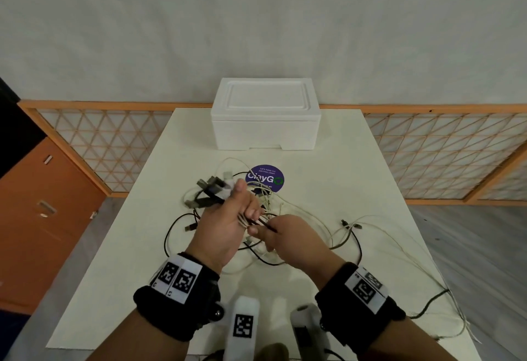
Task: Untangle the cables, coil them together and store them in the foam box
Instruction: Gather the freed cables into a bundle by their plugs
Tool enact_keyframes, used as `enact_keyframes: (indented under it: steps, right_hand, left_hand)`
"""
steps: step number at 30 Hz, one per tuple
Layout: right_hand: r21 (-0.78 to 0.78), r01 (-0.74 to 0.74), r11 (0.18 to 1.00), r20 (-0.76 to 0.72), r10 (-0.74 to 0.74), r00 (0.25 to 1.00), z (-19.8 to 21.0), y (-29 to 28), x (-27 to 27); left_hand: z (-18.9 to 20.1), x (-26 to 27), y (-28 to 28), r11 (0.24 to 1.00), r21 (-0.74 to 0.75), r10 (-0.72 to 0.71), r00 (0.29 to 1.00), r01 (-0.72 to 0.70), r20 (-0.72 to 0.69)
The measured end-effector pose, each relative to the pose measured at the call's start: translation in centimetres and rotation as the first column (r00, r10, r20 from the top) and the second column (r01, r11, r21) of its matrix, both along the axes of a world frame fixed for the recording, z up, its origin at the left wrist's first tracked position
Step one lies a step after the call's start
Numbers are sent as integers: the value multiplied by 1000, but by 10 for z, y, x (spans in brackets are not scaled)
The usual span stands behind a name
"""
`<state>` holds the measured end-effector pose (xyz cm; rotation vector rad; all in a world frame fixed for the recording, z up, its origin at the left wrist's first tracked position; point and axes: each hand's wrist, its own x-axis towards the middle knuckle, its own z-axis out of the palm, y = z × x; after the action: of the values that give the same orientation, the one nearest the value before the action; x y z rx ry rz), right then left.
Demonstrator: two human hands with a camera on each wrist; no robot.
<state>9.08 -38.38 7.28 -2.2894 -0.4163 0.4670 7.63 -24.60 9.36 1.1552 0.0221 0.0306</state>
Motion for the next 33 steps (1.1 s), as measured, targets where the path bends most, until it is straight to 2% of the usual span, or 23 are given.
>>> enact_keyframes:
  steps: [2,5,7,9,11,14,18,22,24,26,28,29,31,32,33]
  right_hand:
    - [94,-51,994,53,46,998,-3,-3,-3]
    - [200,-140,970,141,114,984,-4,-6,-6]
    - [102,-188,977,219,162,962,-3,-4,-9]
    - [-3,-196,981,298,188,936,-1,-2,-9]
    - [-12,-191,982,327,184,927,0,-1,-6]
    - [-1,-202,979,291,194,937,1,-1,-5]
    - [-48,-213,976,220,219,951,6,-2,-3]
    - [-85,-192,978,213,206,955,13,-6,5]
    - [34,-122,992,227,112,968,19,-8,8]
    - [268,-78,960,237,13,972,29,-7,12]
    - [390,-160,907,321,29,947,44,-2,16]
    - [349,-249,903,421,86,903,52,3,18]
    - [175,-388,905,576,226,786,60,16,21]
    - [120,-410,904,613,258,747,61,21,22]
    - [104,-424,900,644,264,718,59,25,23]
  left_hand:
    - [2,4,5,970,-240,30,998,-41,-50]
    - [1,9,13,862,-498,52,993,-97,-103]
    - [0,11,14,785,-605,76,990,-133,-120]
    - [0,12,12,763,-634,75,992,-124,-104]
    - [-3,14,8,831,-549,35,995,-84,-98]
    - [-5,15,7,927,-374,-66,993,25,-99]
    - [1,17,13,933,-358,-88,988,39,-123]
    - [9,16,9,989,-144,4,988,-27,-155]
    - [10,17,7,999,-29,22,984,-27,-179]
    - [6,17,5,997,75,28,977,-12,-209]
    - [3,15,4,974,223,18,980,26,-196]
    - [4,11,3,930,360,-11,983,78,-185]
    - [7,7,-6,761,617,-77,972,201,-222]
    - [11,6,-9,678,703,-58,969,216,-241]
    - [14,5,-9,628,752,-21,970,200,-240]
